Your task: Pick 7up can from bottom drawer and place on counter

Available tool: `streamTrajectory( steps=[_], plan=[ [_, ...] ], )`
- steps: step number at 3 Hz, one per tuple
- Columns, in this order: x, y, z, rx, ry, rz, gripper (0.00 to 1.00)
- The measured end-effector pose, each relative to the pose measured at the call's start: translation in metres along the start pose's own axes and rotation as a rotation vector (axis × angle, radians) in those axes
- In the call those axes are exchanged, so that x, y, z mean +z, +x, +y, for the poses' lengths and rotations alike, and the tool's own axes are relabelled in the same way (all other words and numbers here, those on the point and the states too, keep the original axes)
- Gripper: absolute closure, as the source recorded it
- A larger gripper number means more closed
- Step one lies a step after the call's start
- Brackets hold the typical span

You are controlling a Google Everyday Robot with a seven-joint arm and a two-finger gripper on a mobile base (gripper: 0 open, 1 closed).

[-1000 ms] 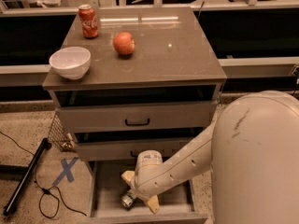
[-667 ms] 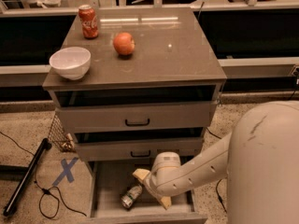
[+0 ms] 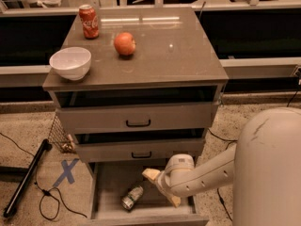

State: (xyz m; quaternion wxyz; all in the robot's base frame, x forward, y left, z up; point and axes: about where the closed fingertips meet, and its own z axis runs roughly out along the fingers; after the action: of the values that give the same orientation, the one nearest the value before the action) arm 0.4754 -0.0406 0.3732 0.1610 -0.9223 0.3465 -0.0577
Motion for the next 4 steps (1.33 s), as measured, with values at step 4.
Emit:
streamTrajectory(
  steps=[4],
  plan=[
    [0.149,0.019,-0.048,-0.098,0.196,-0.155,0.00]
  ],
)
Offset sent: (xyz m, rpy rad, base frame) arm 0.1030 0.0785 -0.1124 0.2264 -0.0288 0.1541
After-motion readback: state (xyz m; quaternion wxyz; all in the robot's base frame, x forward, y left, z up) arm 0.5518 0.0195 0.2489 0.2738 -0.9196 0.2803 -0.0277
